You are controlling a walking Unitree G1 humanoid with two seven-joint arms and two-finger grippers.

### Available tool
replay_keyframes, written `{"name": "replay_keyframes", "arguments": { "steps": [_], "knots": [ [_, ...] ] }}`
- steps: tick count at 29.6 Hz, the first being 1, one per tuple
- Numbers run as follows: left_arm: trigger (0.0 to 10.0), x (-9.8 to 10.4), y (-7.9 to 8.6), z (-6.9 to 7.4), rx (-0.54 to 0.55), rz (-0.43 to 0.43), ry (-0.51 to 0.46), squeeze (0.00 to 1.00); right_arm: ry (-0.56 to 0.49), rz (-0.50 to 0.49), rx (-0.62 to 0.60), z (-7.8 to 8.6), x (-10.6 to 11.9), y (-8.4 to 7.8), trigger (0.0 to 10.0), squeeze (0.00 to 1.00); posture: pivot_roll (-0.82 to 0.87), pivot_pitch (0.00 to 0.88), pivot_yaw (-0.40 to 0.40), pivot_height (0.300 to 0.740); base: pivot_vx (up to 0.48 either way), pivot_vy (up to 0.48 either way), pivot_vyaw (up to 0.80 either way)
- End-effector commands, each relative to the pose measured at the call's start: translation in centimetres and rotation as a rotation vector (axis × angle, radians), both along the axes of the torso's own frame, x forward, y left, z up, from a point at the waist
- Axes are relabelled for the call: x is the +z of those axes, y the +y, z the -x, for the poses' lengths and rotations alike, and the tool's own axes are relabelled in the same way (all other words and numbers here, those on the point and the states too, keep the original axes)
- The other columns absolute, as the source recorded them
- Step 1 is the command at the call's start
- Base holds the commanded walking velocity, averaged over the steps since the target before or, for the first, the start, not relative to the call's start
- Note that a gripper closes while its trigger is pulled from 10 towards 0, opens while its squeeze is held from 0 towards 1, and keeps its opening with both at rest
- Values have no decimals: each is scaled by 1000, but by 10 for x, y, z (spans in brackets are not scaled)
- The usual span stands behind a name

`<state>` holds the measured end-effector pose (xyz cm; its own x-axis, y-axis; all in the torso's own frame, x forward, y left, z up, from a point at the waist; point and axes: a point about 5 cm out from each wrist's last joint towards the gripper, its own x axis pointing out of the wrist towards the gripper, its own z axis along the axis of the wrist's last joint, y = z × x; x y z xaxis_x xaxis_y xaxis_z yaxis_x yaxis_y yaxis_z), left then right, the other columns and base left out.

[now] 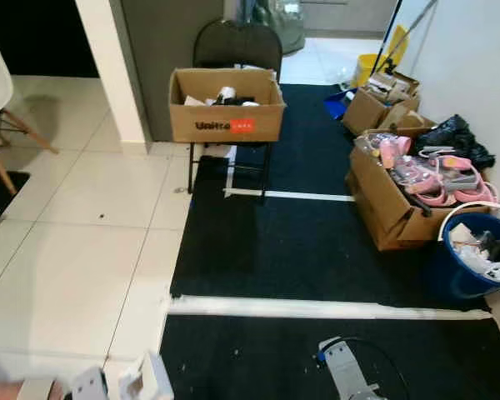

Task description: Picking trash to rubbish bin

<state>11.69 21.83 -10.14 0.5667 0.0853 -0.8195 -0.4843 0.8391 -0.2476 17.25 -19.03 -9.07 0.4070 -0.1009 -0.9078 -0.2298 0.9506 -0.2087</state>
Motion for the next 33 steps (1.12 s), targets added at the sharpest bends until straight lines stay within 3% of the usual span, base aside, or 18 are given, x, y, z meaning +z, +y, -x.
{"name": "replay_keyframes", "arguments": {
  "steps": [1,9,15,22,24,27,28,30,33],
  "knots": [
    [10000,2,3,-5,1,-12,-19,0,28,-1,30,5,-3,4,10000,0,61,72,23,740,352,0,-800],
    [10000,18,25,-31,80,-47,-154,0,22,-5,30,5,-3,4,10000,0,70,67,21,740,353,0,-319],
    [10000,52,54,-74,113,-130,-382,0,21,-6,35,4,-2,5,10000,0,70,67,21,740,361,0,0],
    [10000,120,75,-138,41,-254,-743,0,22,-6,40,4,-2,5,10000,0,83,73,20,740,403,0,0],
    [10000,159,72,-165,-55,-323,-918,0,24,-7,38,4,-2,5,10000,0,82,76,22,740,480,0,0],
    [10000,208,59,-190,-159,-381,-1122,0,26,-6,39,4,-2,5,10000,0,82,79,25,740,480,0,0],
    [10000,208,59,-190,-159,-381,-1122,0,26,-6,39,4,-2,5,10000,0,82,79,25,740,480,0,0],
    [10000,238,44,-202,-230,-406,-1239,0,32,-3,45,4,-2,5,10000,0,81,79,27,740,480,0,-800],
    [10000,251,30,-207,-278,-401,-1303,0,32,-6,39,5,-3,5,10000,0,80,80,29,740,480,0,-800]
  ]
}}
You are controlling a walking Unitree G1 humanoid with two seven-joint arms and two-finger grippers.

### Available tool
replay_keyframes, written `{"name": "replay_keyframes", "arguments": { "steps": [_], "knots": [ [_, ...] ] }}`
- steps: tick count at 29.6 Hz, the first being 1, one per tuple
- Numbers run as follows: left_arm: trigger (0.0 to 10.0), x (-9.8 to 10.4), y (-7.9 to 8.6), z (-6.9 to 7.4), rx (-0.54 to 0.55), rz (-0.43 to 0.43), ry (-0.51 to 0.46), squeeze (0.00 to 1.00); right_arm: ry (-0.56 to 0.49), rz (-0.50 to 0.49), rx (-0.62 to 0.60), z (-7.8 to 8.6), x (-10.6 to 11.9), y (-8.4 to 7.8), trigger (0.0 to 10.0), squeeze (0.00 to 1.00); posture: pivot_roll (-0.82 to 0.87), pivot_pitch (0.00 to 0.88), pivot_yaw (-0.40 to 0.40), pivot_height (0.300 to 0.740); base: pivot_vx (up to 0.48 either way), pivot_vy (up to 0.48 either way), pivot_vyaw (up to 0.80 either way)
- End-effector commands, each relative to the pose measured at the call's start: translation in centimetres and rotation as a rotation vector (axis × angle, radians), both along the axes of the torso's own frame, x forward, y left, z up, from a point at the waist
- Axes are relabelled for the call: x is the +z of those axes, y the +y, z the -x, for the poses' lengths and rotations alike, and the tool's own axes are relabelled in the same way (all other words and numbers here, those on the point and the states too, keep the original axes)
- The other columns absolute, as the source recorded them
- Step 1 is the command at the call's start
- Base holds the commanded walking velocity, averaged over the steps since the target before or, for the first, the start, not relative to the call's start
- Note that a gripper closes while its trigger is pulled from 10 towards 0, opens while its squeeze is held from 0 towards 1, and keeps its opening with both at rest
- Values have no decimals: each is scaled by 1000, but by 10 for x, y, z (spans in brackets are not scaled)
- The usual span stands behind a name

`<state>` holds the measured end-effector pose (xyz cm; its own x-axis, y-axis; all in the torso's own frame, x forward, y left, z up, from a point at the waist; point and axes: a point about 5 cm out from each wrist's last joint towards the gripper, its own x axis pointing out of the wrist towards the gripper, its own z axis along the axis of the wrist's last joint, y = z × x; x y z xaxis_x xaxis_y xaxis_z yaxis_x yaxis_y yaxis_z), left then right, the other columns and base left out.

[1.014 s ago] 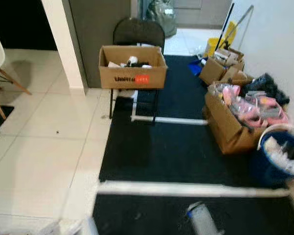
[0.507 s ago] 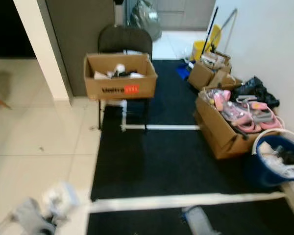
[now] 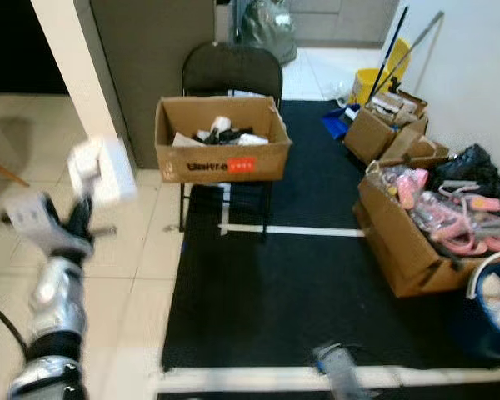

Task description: Picking trash to rubbish bin

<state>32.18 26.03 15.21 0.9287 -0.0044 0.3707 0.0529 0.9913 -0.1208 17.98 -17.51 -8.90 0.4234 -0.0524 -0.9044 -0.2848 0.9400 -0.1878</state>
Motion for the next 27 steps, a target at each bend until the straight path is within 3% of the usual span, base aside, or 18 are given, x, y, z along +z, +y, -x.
{"name": "replay_keyframes", "arguments": {
  "steps": [1,5,12,18,27],
  "knots": [
    [10000,1,-17,-3,-63,-15,-1,0,44,20,-23,12,-4,-10,10000,0,80,80,29,740,480,0,-800],
    [10000,4,-43,-5,-139,-52,-25,0,43,19,-24,12,-4,-10,10000,0,78,85,30,740,480,0,-180],
    [10000,5,-65,1,-196,-72,-21,0,47,19,-21,13,-5,-10,10000,0,80,87,29,740,480,0,0],
    [10000,4,-67,3,-193,-72,-3,0,48,19,-16,13,-5,-10,10000,0,80,87,29,740,480,0,0],
    [10000,3,-55,6,-147,-94,37,0,52,16,-2,13,-5,-9,10000,0,89,89,33,740,480,0,0]
  ]
}}
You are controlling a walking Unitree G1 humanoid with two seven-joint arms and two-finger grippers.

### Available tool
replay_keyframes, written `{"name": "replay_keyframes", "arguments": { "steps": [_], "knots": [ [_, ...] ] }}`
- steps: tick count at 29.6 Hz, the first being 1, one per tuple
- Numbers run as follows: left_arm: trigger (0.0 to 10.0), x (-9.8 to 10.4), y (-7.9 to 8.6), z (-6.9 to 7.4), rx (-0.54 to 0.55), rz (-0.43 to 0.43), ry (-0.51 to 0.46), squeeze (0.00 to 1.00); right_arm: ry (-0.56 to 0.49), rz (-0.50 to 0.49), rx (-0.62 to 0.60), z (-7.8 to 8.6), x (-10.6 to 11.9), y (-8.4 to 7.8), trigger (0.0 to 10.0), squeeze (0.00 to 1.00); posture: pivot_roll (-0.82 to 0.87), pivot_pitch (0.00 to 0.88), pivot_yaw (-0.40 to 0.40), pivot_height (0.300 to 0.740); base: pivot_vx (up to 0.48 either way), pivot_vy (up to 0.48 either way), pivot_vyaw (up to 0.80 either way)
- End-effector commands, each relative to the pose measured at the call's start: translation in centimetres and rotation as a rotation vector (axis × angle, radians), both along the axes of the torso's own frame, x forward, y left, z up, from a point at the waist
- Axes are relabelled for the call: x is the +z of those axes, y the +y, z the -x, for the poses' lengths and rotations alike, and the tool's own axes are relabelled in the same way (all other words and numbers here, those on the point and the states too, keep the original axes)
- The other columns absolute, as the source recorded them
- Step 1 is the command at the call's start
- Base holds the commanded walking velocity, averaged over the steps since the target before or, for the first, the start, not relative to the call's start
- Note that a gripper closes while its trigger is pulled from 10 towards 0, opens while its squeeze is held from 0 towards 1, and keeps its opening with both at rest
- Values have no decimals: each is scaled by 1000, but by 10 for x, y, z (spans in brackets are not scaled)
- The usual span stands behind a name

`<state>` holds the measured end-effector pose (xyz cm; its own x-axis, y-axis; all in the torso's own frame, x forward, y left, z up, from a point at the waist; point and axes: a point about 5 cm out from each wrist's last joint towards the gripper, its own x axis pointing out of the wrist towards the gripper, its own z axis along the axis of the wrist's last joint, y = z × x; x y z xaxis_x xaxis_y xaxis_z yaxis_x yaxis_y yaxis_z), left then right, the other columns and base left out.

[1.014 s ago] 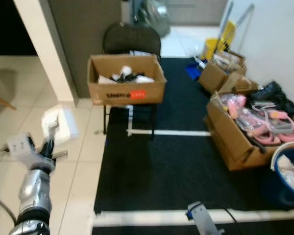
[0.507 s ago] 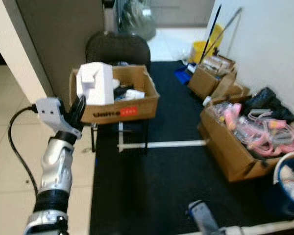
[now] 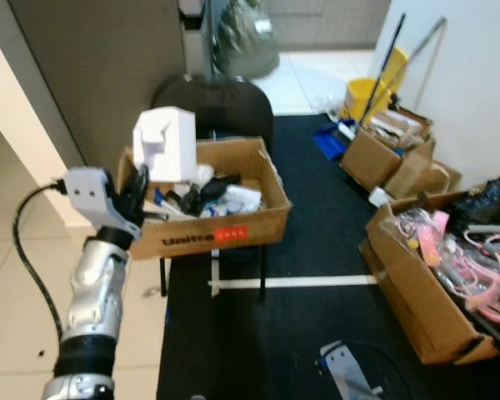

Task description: Picking trash to rubbish bin

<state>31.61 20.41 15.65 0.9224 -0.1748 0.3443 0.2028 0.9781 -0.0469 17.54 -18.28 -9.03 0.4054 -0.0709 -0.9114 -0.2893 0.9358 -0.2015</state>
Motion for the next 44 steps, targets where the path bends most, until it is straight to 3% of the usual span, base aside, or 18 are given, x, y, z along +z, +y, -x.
{"name": "replay_keyframes", "arguments": {
  "steps": [1,14,21,22,30,38,39,40,41,42,44],
  "knots": [
    [10000,-2,2,1,10,-19,17,0,33,-5,-2,8,-4,-1,10000,0,89,89,33,740,480,0,0],
    [10000,-20,14,-1,37,-12,151,0,37,3,15,9,-4,-1,10000,0,82,86,34,740,425,0,0],
    [10000,-35,11,0,-37,32,232,0,37,7,22,8,-3,-2,10000,0,79,81,33,740,0,0,0],
    [10000,-44,9,2,-75,62,268,1000,37,8,24,8,-3,-2,10000,0,79,81,33,740,0,0,0],
    [10000,-58,6,7,-92,81,306,1000,36,9,23,8,-3,-3,10000,0,74,81,31,740,0,0,0],
    [10000,-50,3,7,-97,118,261,1000,38,9,28,7,-3,-3,10000,0,83,85,26,740,0,0,0],
    [10000,-47,0,6,-113,135,251,733,37,8,28,7,-3,-3,10000,0,83,85,27,740,0,0,0],
    [10000,-45,-2,6,-126,144,246,294,37,7,28,7,-3,-2,10000,0,84,85,28,740,0,0,0],
    [10000,-44,-4,6,-136,148,243,294,37,6,28,7,-3,-2,10000,0,84,85,28,740,0,0,0],
    [10000,-43,-8,6,-153,133,244,0,37,5,28,7,-3,-2,10000,0,84,85,30,740,0,0,0],
    [10000,-43,-11,6,-162,120,245,0,37,5,28,7,-3,-2,10000,0,84,85,30,740,0,0,0]
  ]
}}
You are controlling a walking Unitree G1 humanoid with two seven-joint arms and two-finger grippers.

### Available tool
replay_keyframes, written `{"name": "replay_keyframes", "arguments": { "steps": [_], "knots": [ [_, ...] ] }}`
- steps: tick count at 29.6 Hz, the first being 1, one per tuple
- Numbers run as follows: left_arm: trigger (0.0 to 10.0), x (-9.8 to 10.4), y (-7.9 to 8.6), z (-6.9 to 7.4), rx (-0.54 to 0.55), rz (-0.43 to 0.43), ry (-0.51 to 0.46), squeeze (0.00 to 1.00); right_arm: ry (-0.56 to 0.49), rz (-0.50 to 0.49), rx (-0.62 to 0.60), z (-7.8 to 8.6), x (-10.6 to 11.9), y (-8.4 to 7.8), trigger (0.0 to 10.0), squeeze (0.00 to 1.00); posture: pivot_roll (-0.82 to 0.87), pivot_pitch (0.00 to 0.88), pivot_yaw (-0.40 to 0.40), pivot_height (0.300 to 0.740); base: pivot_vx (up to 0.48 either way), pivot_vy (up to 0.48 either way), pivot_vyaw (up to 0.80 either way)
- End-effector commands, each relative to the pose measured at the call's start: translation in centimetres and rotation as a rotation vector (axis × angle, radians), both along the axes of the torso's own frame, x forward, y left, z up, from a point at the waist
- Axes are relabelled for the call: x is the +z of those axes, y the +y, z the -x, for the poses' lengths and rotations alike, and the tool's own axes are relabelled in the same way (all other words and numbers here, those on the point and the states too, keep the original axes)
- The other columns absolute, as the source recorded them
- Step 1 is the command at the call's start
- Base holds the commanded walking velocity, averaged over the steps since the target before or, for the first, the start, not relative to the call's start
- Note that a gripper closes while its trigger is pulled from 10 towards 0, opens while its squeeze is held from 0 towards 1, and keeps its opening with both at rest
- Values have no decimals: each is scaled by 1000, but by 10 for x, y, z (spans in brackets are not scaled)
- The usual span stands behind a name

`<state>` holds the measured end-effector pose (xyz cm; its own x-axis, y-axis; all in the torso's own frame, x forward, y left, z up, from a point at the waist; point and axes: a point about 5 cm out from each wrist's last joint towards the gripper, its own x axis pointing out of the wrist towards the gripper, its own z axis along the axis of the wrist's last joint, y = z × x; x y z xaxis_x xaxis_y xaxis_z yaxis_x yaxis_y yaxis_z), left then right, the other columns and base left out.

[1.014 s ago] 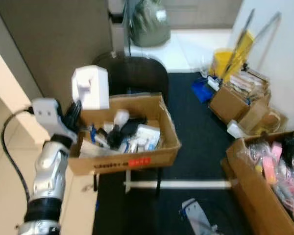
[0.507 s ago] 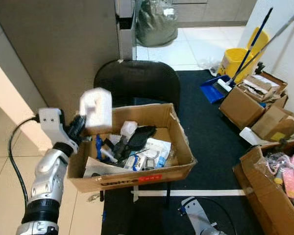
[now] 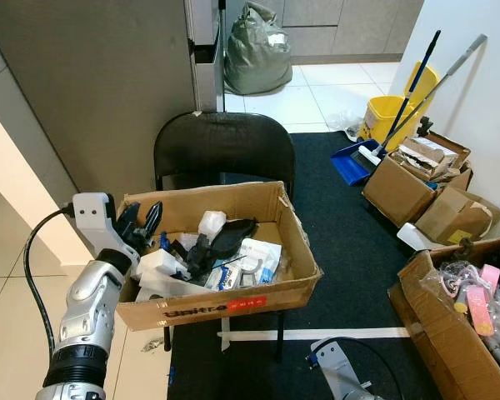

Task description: Picking trash to rubbish bin

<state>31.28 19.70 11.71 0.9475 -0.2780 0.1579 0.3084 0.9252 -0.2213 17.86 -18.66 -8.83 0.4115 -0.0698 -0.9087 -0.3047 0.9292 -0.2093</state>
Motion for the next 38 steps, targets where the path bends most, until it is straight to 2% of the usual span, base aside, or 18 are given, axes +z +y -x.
{"name": "replay_keyframes", "arguments": {
  "steps": [1,10,21,33,37,38],
  "knots": [
    [10000,-4,-7,2,-32,-2,21,0,42,-2,10,10,-5,2,10000,0,84,84,32,740,0,0,0],
    [10000,-5,-27,3,-114,-3,55,0,46,-6,4,11,-5,3,10000,0,82,86,36,740,-168,0,0],
    [10000,-3,-40,6,-177,-9,57,0,47,-9,8,11,-5,3,10000,0,84,86,36,740,-306,0,0],
    [10000,-11,-37,9,-180,-21,93,0,49,-8,13,10,-5,3,10000,0,81,83,36,740,-311,0,0],
    [10000,-20,-29,11,-159,-24,134,0,51,-5,18,10,-5,3,10000,0,82,80,33,740,-311,0,0],
    [10000,-28,-23,13,-139,-26,165,0,51,-4,21,10,-5,2,10000,0,81,80,32,740,-311,0,0]
  ]
}}
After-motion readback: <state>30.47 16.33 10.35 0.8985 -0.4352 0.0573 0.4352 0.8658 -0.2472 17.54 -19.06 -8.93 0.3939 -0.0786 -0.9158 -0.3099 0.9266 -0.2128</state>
